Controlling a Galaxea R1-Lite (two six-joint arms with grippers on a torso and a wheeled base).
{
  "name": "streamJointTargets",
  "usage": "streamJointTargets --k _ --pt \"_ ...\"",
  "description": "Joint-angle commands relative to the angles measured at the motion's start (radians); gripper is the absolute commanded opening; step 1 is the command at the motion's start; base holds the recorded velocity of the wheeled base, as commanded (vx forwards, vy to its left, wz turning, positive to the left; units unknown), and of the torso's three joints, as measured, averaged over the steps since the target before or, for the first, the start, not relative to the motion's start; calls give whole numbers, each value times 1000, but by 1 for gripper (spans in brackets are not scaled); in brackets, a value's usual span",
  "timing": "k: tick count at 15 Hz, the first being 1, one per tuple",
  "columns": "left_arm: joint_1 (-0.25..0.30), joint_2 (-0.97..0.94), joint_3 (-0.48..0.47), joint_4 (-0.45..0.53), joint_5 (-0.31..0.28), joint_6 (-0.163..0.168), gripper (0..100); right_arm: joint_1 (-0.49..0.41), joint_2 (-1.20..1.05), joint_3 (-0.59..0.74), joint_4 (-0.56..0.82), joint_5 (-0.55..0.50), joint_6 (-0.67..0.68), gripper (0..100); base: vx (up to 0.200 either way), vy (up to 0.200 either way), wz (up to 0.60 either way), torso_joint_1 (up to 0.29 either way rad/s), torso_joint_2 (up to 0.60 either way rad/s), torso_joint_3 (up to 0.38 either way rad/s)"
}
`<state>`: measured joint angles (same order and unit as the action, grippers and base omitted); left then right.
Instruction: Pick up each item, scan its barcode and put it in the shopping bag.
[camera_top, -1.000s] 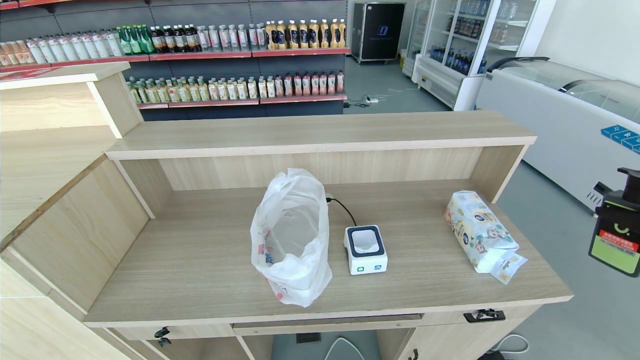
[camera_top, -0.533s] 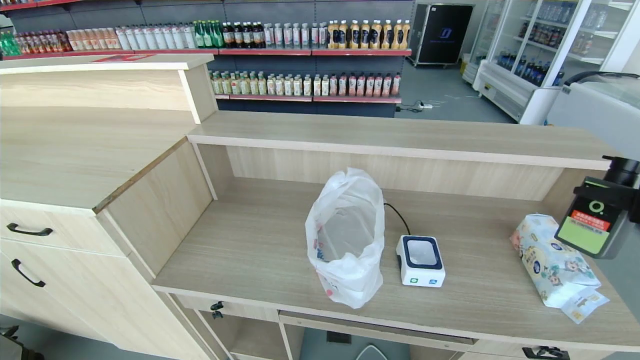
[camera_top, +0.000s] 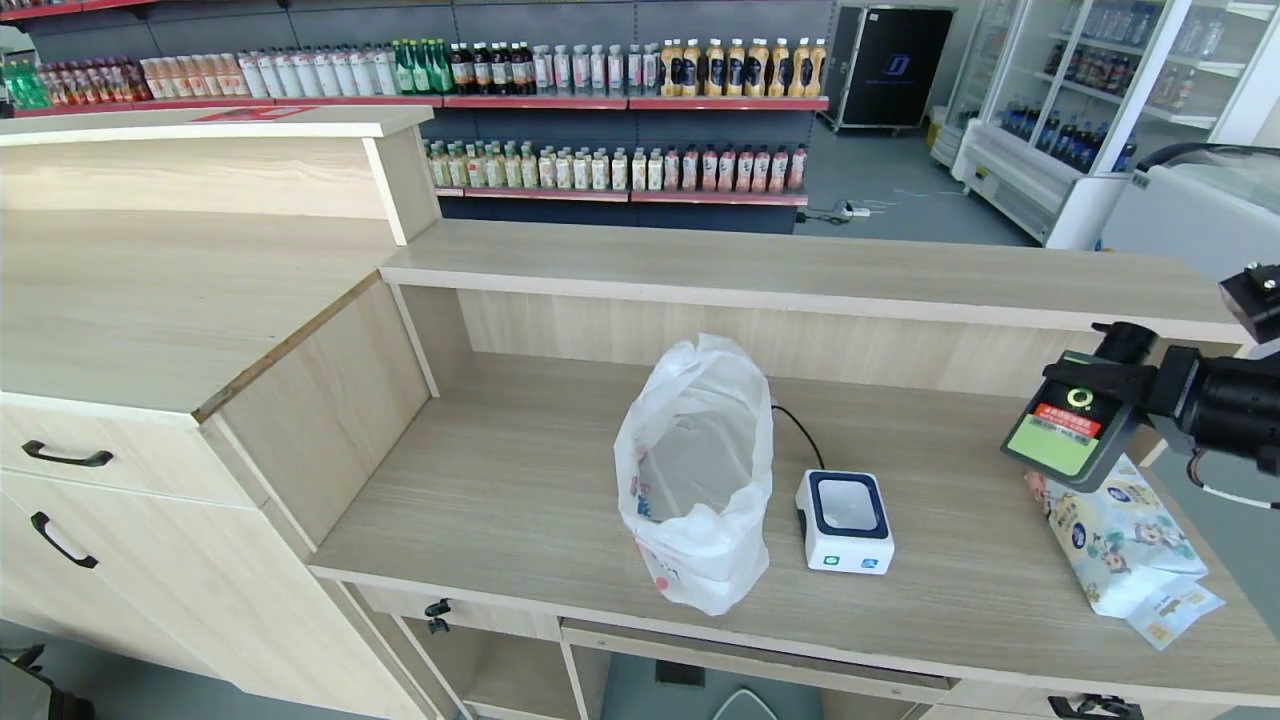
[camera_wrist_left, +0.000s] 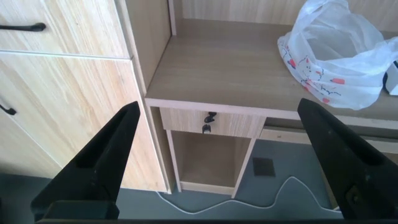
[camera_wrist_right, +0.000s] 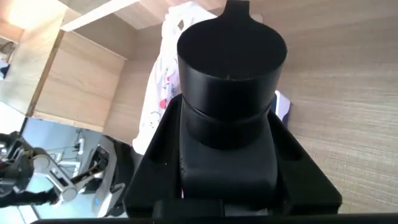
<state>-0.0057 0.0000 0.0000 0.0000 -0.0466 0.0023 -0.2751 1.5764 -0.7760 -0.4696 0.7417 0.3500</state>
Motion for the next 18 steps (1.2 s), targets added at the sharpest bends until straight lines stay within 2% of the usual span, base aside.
streamJointTargets --k 1,6,10,18 --pt "0 2 0 0 1 -1 100 -18 94 1 -1 50 7 0 0 0 0 0 0 0" --pt "0 2 0 0 1 -1 100 -15 159 0 -64 123 4 0 0 0 0 0 0 0" --pt "0 2 0 0 1 -1 100 -1 269 -6 -242 145 6 0 0 0 0 0 0 0" --pt "0 2 0 0 1 1 100 30 333 -8 -290 191 4 0 0 0 0 0 0 0"
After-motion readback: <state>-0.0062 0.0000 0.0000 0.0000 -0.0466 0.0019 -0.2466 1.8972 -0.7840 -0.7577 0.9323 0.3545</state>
